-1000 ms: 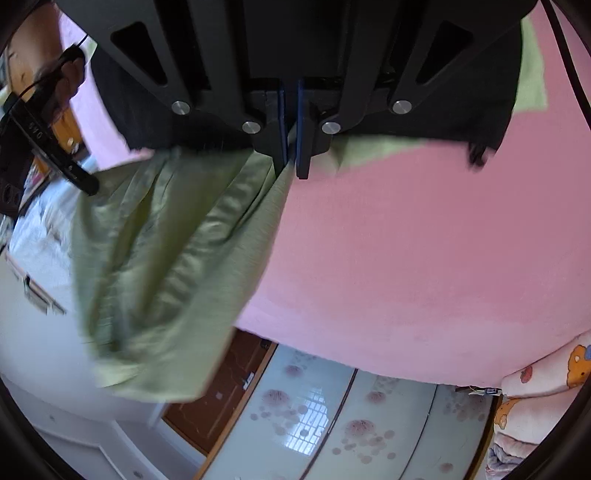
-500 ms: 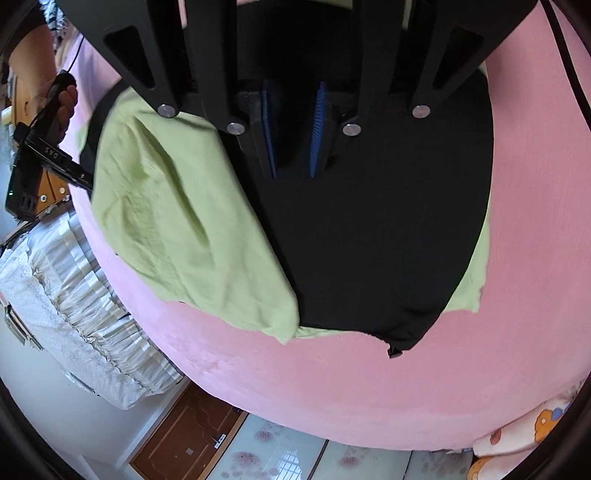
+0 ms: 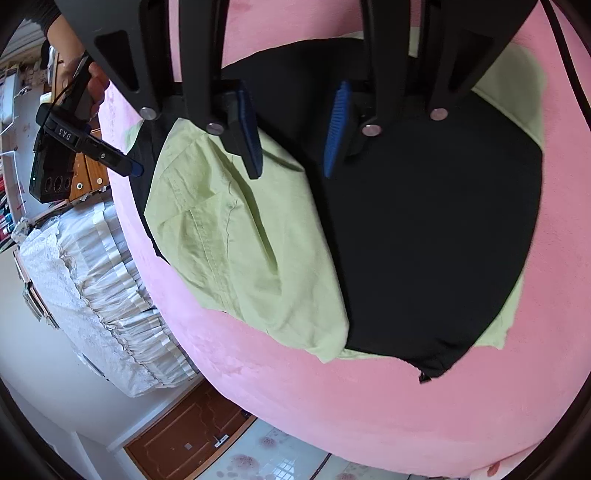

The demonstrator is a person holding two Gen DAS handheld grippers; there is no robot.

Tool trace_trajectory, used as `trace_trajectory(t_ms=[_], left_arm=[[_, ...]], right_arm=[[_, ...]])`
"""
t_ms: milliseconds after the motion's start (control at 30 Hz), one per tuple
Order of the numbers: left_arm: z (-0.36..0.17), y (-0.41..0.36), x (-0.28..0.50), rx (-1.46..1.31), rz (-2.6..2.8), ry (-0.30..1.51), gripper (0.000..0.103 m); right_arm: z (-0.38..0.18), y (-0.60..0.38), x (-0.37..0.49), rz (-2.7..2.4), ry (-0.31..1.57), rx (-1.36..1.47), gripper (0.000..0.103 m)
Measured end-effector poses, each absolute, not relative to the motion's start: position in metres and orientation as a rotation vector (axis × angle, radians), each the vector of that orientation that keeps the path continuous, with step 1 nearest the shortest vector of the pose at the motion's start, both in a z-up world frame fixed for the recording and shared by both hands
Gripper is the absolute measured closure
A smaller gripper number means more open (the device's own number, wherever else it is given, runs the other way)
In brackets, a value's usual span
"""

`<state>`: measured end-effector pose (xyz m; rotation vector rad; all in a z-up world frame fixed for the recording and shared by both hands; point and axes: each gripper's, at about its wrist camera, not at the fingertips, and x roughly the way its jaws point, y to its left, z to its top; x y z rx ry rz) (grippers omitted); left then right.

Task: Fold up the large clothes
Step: 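Fold the green hood over onto the black jacket body with both tools, then open both tools and smooth the laid hood flat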

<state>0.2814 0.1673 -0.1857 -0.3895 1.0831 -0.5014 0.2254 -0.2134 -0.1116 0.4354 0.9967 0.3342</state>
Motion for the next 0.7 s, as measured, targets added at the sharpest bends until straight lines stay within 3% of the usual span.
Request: trace_trajectory(t_ms=[267,300,333,367,400,567,700], left_arm=[[-0.213,0.15,0.303,-0.475,-0.508,1.136,0.066],[-0.215,0.149,0.305,-0.486,-0.509,1.132,0.067],[-0.215,0.147,0.306,-0.494,-0.51,1.121,0.075],[-0.213,0.143,0.307,-0.485,-0.505,1.106,0.096],[-0.207,0.137,0.305,-0.466,-0.494,1.079,0.097],[-0.17,0.124,0.283,-0.435,-0.492,0.898,0.099],[-0.199,0.107,0.279,-0.306,-0.438,0.987,0.101]], right_arm=[[-0.127,-0.179,0.259,0.344,1.066,0.482,0.052],[-0.128,-0.176,0.262,0.338,1.067,0.481,0.052],[-0.129,-0.17,0.266,0.334,1.066,0.461,0.053],[-0.127,-0.166,0.267,0.337,1.056,0.436,0.067],[-0.123,-0.161,0.268,0.346,1.044,0.402,0.096],[-0.094,-0.184,0.248,0.358,0.874,0.448,0.099],[-0.138,-0.218,0.241,0.25,0.964,0.495,0.101]])
